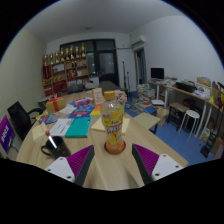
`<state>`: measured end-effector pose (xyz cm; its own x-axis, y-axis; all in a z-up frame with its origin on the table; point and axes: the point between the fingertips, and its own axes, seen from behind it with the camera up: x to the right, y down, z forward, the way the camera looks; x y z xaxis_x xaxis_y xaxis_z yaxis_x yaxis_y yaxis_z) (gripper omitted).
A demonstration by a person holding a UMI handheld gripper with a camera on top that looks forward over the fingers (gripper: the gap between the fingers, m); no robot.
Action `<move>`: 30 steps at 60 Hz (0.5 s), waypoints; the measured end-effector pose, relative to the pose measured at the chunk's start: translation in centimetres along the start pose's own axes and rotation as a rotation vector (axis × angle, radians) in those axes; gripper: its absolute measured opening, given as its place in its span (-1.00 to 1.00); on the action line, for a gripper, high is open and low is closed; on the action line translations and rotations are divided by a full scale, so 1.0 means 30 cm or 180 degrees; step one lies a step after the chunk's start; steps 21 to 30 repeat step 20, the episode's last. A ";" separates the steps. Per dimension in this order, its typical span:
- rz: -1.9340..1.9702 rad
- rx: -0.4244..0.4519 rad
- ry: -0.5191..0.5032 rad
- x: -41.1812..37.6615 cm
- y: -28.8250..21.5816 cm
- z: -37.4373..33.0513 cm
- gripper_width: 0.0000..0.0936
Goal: Pour water
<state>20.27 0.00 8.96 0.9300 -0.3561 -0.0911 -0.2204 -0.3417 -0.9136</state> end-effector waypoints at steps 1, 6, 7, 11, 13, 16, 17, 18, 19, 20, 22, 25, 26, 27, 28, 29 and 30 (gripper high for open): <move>0.0000 -0.0020 0.0024 -0.008 0.005 -0.040 0.77; -0.0019 -0.0117 0.0047 -0.075 0.020 -0.244 0.77; -0.0023 -0.0135 0.0037 -0.067 0.030 -0.293 0.77; -0.0026 -0.0167 0.0092 -0.140 0.039 -0.459 0.77; -0.0001 -0.0182 0.0125 -0.164 0.043 -0.537 0.77; 0.0030 -0.0239 0.0142 -0.220 0.073 -0.667 0.77; 0.0027 -0.0254 0.0144 -0.237 0.081 -0.705 0.77; 0.0017 -0.0266 0.0144 -0.250 0.088 -0.740 0.77; 0.0002 -0.0270 0.0152 -0.267 0.092 -0.777 0.77; -0.0019 -0.0268 0.0164 -0.280 0.091 -0.812 0.77; -0.0019 -0.0268 0.0164 -0.280 0.091 -0.812 0.77; -0.0019 -0.0268 0.0164 -0.280 0.091 -0.812 0.77; -0.0019 -0.0268 0.0164 -0.280 0.091 -0.812 0.77; -0.0019 -0.0268 0.0164 -0.280 0.091 -0.812 0.77; -0.0019 -0.0268 0.0164 -0.280 0.091 -0.812 0.77; -0.0019 -0.0268 0.0164 -0.280 0.091 -0.812 0.77; -0.0019 -0.0268 0.0164 -0.280 0.091 -0.812 0.77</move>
